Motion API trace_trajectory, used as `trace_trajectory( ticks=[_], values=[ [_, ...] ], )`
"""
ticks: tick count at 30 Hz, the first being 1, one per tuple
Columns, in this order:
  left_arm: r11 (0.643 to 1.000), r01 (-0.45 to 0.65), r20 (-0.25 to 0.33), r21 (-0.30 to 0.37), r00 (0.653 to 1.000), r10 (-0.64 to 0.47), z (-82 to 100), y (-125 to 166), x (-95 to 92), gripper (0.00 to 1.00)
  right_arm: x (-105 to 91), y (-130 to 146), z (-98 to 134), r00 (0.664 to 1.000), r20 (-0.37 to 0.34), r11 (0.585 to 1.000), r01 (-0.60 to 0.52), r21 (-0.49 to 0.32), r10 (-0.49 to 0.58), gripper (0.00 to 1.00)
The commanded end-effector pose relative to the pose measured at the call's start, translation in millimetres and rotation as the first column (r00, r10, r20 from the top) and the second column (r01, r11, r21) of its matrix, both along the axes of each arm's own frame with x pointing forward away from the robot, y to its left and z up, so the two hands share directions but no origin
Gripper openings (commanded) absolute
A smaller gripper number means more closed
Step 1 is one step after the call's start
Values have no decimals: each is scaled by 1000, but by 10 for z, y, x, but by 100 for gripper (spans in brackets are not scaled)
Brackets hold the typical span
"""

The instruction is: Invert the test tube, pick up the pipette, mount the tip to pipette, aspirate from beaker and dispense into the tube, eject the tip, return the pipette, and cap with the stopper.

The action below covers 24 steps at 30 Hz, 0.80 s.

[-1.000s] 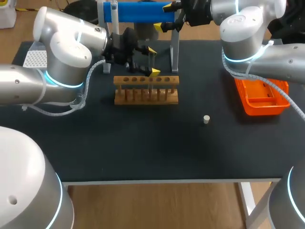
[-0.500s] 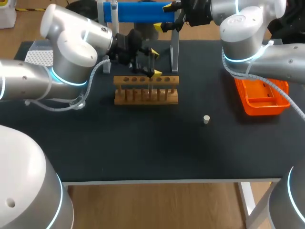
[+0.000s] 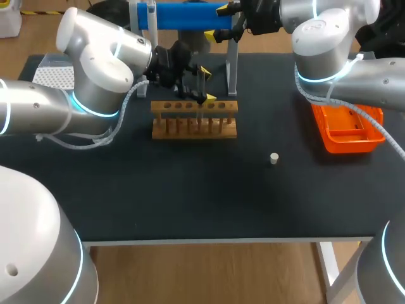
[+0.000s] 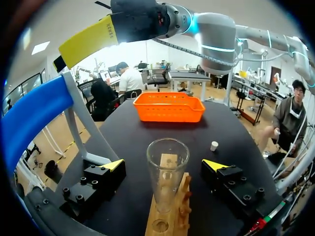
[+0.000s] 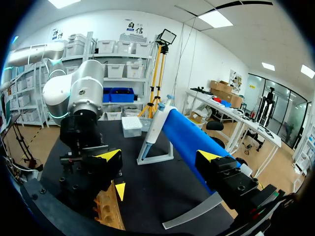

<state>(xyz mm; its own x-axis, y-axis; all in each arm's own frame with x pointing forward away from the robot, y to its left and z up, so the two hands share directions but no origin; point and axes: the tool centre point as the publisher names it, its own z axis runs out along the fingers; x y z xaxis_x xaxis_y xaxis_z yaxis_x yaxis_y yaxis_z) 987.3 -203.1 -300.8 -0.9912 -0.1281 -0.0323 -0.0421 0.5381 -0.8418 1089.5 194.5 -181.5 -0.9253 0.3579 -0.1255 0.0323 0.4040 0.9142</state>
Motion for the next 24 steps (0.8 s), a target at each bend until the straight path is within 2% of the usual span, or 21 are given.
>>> trace_trajectory(
  ticks=[1,24],
  values=[
    [1000,-7,-2,-2,1000,7,-41,-17,-6,100,3,-7,9,1000,-3,1000,-3,-3,3,100],
    [1000,-7,-3,-3,1000,7,-59,-20,-10,100,3,-7,9,1000,-3,1000,-3,-3,3,100]
  ],
)
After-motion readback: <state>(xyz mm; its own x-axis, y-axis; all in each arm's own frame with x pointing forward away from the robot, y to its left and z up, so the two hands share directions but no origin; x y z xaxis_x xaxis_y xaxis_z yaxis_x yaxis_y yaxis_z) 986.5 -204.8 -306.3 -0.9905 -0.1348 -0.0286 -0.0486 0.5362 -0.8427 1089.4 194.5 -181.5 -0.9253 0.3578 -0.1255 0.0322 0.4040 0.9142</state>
